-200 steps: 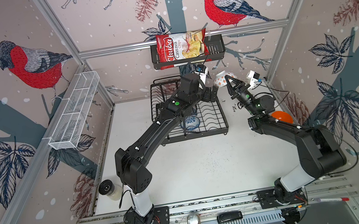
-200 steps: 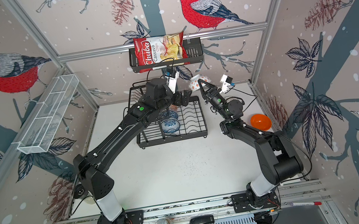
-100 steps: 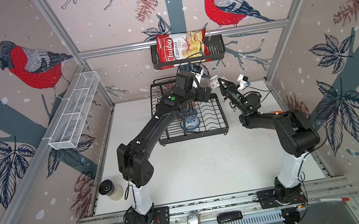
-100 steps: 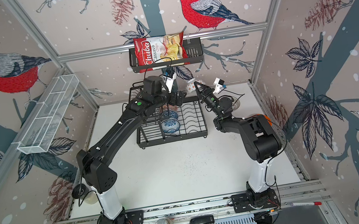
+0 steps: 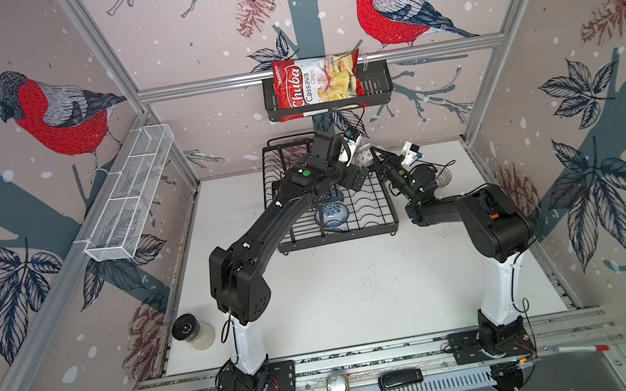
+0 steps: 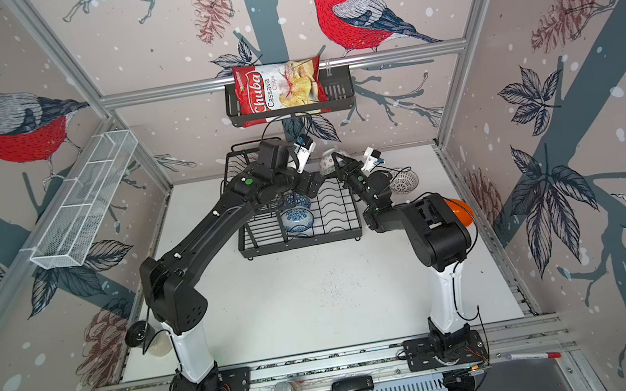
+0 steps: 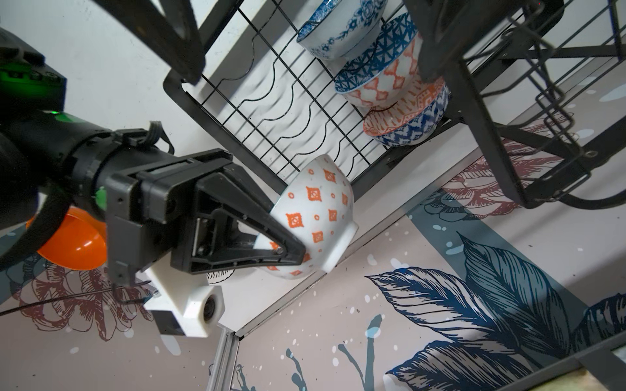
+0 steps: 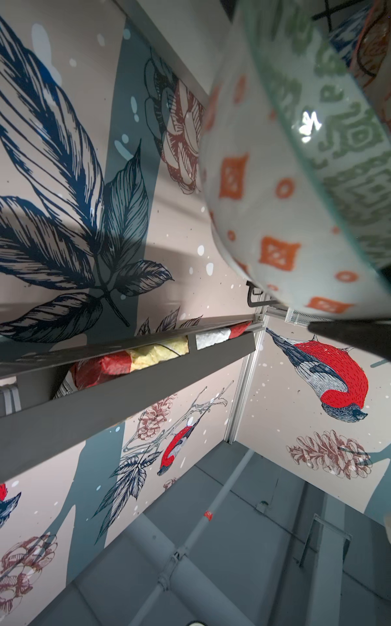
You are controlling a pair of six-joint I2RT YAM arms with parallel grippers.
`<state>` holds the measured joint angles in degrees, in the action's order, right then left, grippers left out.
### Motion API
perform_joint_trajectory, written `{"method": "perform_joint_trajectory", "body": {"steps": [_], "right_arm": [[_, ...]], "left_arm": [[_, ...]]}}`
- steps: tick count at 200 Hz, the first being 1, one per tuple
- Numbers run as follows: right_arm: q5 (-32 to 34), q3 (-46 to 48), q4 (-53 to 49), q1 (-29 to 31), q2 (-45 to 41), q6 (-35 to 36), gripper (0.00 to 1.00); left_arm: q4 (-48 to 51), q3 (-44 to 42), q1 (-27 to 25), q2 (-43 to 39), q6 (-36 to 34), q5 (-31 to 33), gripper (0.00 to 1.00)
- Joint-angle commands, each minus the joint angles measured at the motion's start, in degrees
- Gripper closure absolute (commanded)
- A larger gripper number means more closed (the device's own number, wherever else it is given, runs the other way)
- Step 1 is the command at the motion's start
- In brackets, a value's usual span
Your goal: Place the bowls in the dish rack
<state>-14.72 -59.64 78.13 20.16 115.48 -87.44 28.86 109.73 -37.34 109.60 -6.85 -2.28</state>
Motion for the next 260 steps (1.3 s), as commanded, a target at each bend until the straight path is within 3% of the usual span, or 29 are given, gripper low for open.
{"method": "perform_joint_trajectory", "body": {"steps": [1,105,260], "right_arm": [[1.8,-1.2,2.8,0.4,1.4,-1.0,1.0],[9.4,-6.3,0.8,3.1,11.0,-4.6,1.0],[14.1,-11.5,3.1,4.1,18.7,-5.8,1.0]], "left_arm": [[-1.3,-0.9,0.2,-0.6,-1.2,-0.6,0.02],[-4.7,-7.8,2.2,-3.6,-0.7,-1.0,0.02],[-5.0,-7.7,3.9,-2.3,1.2,-4.0,0.02]]}}
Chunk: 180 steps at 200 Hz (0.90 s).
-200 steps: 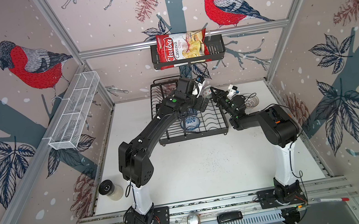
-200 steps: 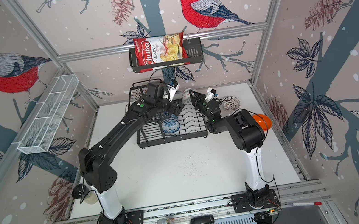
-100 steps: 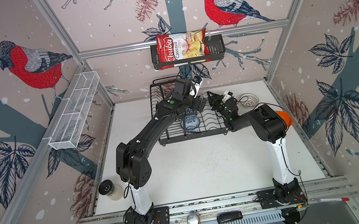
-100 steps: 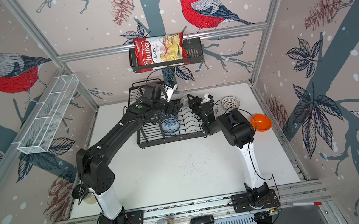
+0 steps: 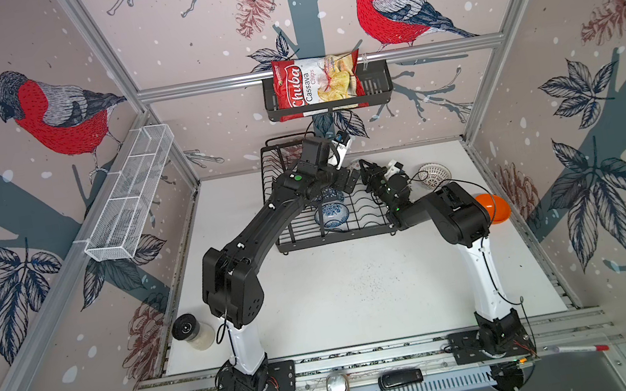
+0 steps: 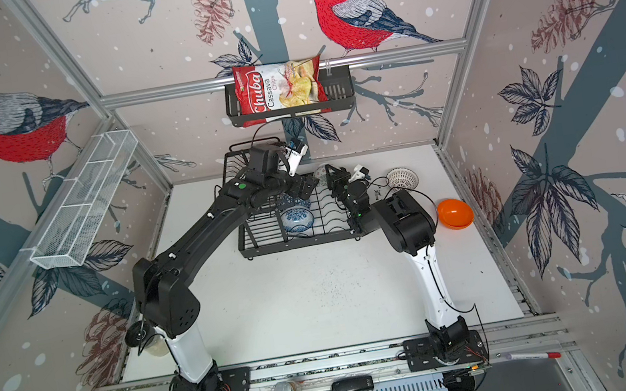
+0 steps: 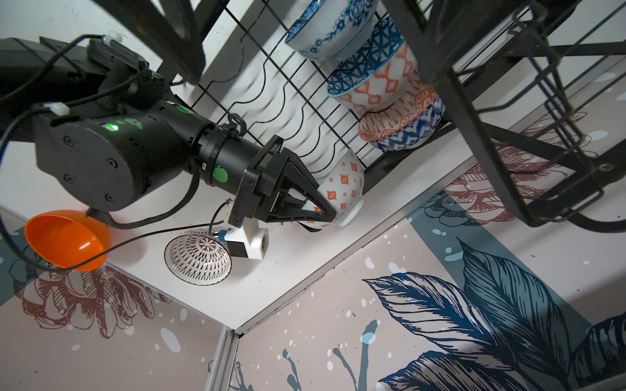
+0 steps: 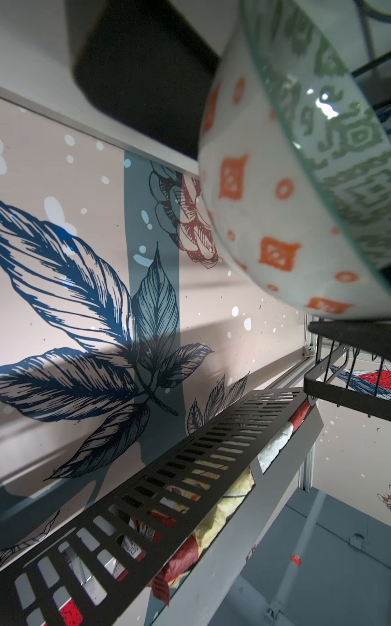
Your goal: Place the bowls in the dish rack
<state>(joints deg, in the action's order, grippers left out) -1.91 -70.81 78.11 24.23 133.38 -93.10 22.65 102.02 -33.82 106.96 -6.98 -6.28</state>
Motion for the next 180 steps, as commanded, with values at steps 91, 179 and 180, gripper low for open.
{"method": "perform_joint_trajectory", "body": {"steps": [91,179,180], "right_arm": [[3.0,-0.5,-5.7,0.8,-1.0,1.1,1.0],[4.4,-1.9,-10.1,1.5,-0.7,-0.4,1.0],[4.4,-1.9,-10.1,1.5,-0.7,-0.4,1.0]], "left_arm": [[1.3,0.1,0.6,0.5,1.6,-0.4,0.02],[1.1,0.0,1.2,0.2,2.1,-1.2,0.02],[1.1,0.0,1.2,0.2,2.1,-1.2,0.02]]}}
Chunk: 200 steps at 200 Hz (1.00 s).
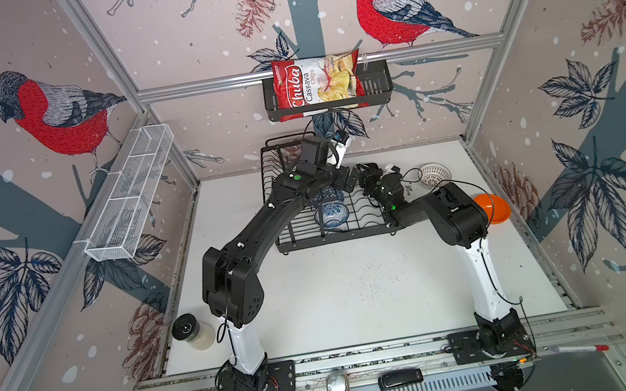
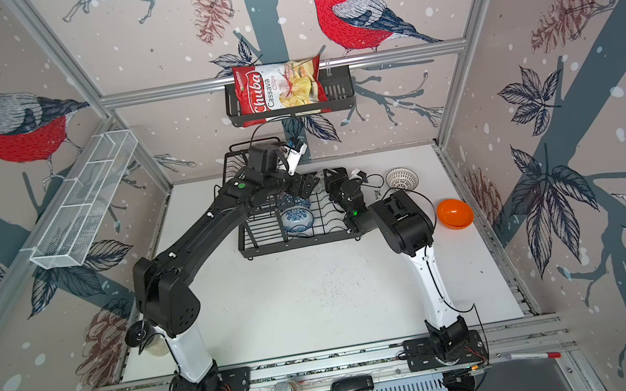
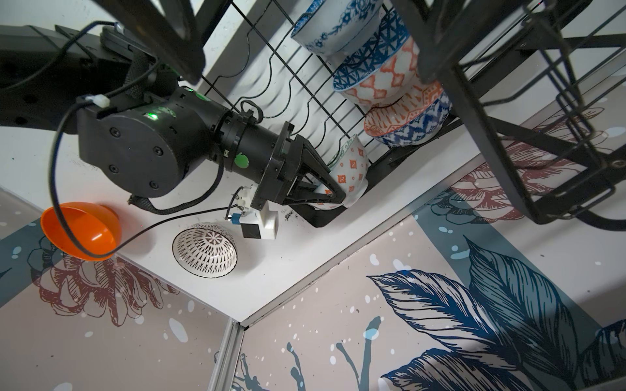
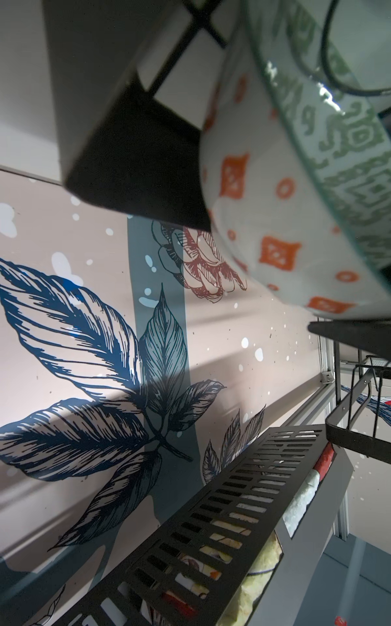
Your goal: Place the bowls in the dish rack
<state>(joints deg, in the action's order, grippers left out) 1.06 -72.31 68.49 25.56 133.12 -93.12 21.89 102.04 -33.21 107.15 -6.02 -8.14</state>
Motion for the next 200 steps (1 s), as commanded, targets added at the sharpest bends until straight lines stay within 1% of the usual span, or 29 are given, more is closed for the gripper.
{"method": "perform_joint_trajectory", "body": {"steps": [1,51,156,176,200], "right_arm": [[1.4,-0.3,-0.6,0.2,-0.5,-0.4,1.0],[2.1,0.2,-4.8,0.5,-2.2,-0.8,1.0],[1.7,-1.2,-13.4,0.9,-2.9,-1.9,1.0],[1.6,-0.8,-13.6,0.9,-2.9,-2.6,1.0],[0.9,-0.8,-14.7,0.8,-3.1,-2.0,0.97]], "left_arm": [[1.9,0.0,0.5,0.0,1.1,0.7,0.02],[1.9,0.0,0.6,0.1,1.2,0.6,0.02],[2.0,0.0,0.7,-0.1,1.2,0.6,0.02],[2.0,0.0,0.7,-0.1,1.1,0.6,0.02],[2.0,0.0,0.8,-0.1,1.2,0.6,0.02]]}}
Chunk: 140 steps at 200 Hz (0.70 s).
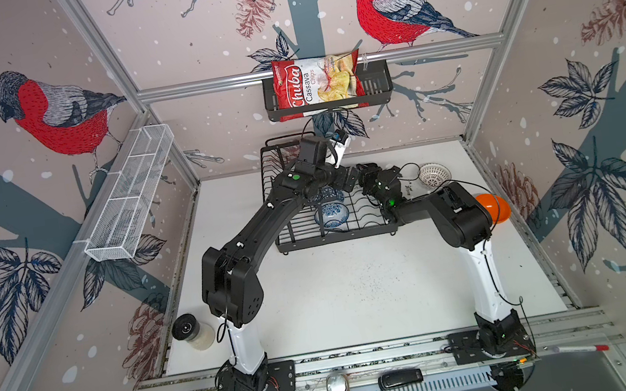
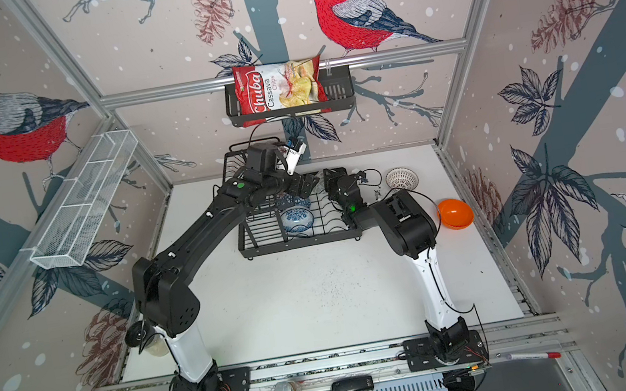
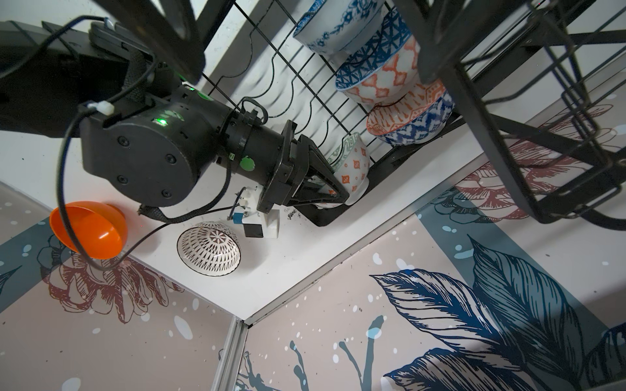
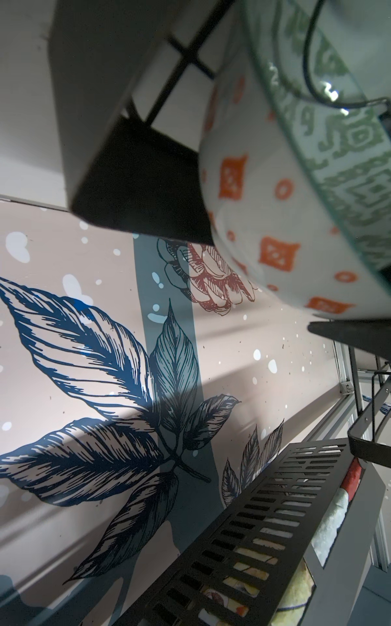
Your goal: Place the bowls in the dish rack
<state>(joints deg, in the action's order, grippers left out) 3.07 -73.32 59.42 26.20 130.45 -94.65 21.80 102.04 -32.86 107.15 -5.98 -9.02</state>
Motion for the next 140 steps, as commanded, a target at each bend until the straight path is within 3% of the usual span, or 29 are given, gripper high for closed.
{"method": "perform_joint_trajectory", "body": {"steps": [1,140], "right_arm": [[-1.1,0.2,-5.7,0.2,-0.5,-0.4,0.97],[-1.9,-0.7,-11.5,0.3,-1.9,-0.1,0.85]], "left_arm": [[2.0,0.0,0.4,-0.1,1.1,1.5,0.02],[2.1,0.1,1.1,-0.5,1.6,1.3,0.02]]}}
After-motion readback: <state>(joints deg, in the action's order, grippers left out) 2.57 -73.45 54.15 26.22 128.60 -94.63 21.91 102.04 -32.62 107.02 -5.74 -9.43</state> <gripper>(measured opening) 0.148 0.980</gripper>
